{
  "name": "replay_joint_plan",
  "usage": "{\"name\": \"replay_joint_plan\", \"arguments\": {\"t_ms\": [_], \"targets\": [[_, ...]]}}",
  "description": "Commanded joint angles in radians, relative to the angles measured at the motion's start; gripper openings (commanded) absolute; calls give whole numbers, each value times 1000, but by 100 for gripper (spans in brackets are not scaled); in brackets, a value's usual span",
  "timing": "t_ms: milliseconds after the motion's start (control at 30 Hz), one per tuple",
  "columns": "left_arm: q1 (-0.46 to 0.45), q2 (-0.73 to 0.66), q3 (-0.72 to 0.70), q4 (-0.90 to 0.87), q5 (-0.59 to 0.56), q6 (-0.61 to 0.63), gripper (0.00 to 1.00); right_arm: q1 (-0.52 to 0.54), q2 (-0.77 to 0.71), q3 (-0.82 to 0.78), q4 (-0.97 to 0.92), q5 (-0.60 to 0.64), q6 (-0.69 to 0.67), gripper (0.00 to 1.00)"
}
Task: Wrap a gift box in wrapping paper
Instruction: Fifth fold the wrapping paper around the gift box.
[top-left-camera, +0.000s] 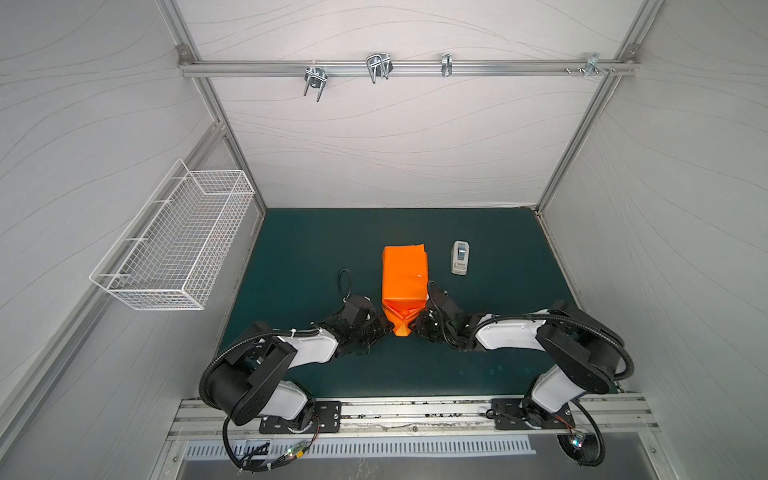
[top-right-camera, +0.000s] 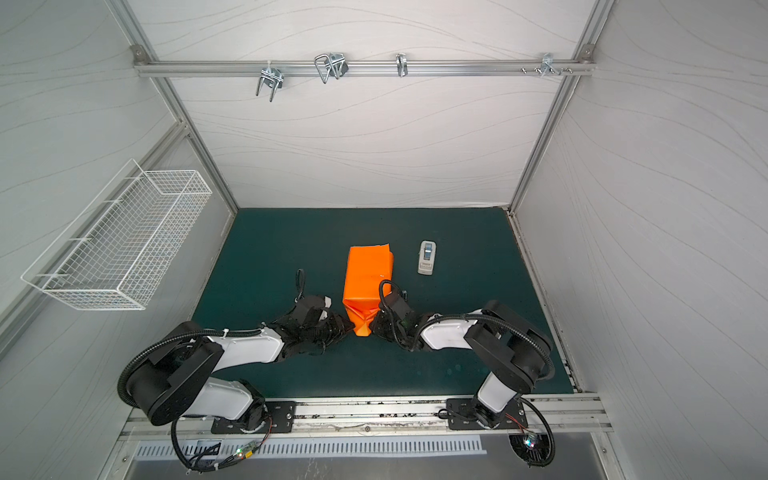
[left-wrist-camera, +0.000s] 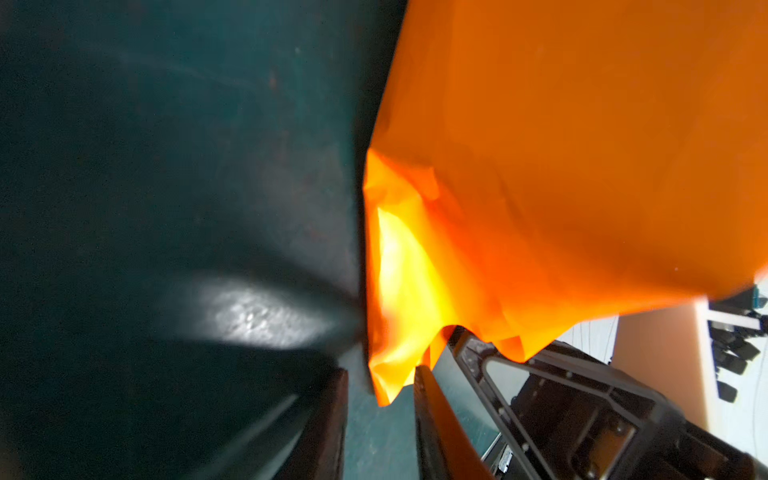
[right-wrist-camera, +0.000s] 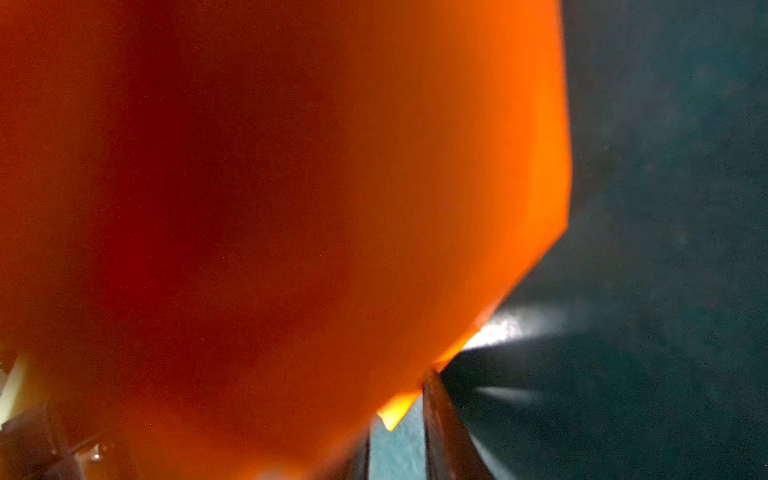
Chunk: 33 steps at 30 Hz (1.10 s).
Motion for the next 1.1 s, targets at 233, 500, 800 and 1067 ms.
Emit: {"name": "replay_joint_plan", "arguments": {"t_ms": [233, 500, 800, 1067], "targets": [[-2, 187, 13, 117, 5, -53, 25, -5, 14, -5, -11, -13, 11, 22], [-18, 174, -33, 170, 4, -105, 25, -4, 11, -14, -4, -18, 13, 22], [-57, 59, -54, 74, -50, -121, 42, -5, 17, -13, 5, -24, 15, 22], [-69, 63, -73, 32, -54, -154, 47, -7, 6, -22, 8, -19, 17, 22]]}}
